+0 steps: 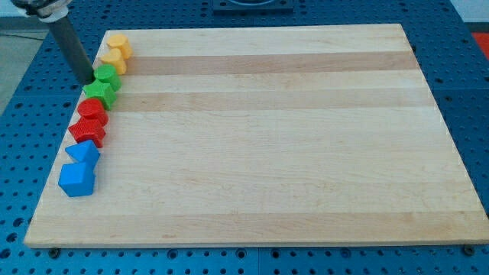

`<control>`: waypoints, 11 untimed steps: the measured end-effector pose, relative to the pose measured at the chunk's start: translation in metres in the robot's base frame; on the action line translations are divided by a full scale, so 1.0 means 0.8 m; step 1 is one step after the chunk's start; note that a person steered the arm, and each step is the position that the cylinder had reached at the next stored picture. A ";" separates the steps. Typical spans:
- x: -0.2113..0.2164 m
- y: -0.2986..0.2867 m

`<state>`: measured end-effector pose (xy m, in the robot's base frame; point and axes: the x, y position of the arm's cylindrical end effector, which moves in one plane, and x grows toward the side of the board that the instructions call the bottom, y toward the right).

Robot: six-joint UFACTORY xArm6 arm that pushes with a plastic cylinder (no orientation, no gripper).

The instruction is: Move the yellow hexagon towards the right center of the board

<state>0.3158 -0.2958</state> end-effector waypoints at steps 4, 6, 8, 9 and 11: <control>-0.088 0.018; -0.061 0.161; -0.040 0.319; -0.033 0.350; 0.030 0.398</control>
